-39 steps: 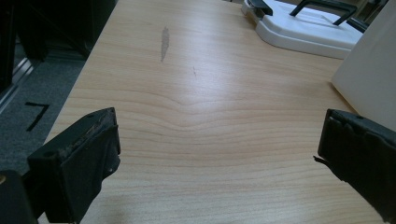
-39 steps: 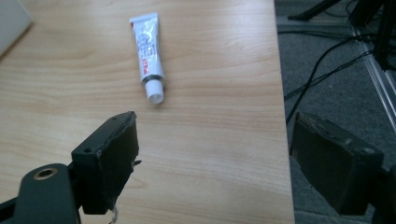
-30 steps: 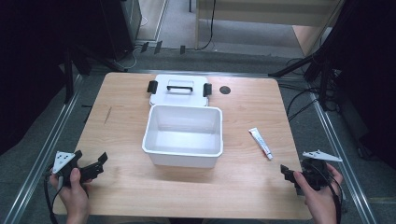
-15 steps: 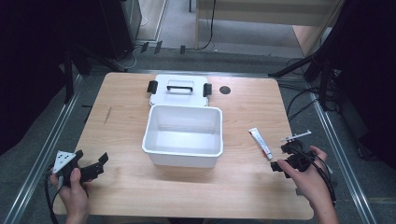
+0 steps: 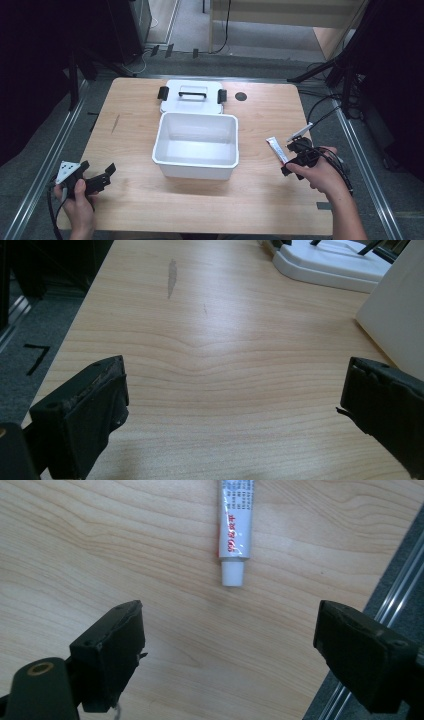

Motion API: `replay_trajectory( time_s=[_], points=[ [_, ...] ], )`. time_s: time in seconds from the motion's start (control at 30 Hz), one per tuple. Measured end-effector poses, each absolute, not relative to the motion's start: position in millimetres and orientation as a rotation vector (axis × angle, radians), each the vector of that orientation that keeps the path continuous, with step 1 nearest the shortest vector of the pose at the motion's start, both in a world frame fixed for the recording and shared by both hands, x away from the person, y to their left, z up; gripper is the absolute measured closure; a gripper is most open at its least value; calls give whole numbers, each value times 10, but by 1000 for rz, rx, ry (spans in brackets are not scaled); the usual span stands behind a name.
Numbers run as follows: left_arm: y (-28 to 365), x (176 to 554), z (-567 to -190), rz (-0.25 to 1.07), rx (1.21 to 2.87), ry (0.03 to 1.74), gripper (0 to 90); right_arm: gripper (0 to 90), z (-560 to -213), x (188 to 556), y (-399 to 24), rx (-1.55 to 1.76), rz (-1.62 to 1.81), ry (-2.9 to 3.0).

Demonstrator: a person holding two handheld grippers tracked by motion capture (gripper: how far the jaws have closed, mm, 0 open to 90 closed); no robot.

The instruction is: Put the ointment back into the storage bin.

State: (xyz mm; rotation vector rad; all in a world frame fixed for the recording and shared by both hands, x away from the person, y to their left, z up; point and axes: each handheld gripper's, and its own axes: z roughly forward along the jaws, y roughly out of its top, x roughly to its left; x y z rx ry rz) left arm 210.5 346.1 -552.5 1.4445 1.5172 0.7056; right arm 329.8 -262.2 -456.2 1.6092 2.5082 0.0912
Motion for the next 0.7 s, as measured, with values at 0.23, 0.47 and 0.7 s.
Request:
replay_trajectory(
  time_s=[0.23, 0.47, 0.7],
  points=[
    [3458, 2109, -5523, 701, 1455, 1517, 0, 187, -4659, 3492, -2620, 1653, 65, 2566],
    [3457, 2111, -5523, 701, 1458, 1517, 0, 345, -4767, 3657, -2603, 1692, 59, 2559],
    [3456, 2118, -5524, 695, 1464, 1514, 0, 449, -4892, 3777, -2546, 1659, 73, 2564]
  ],
)
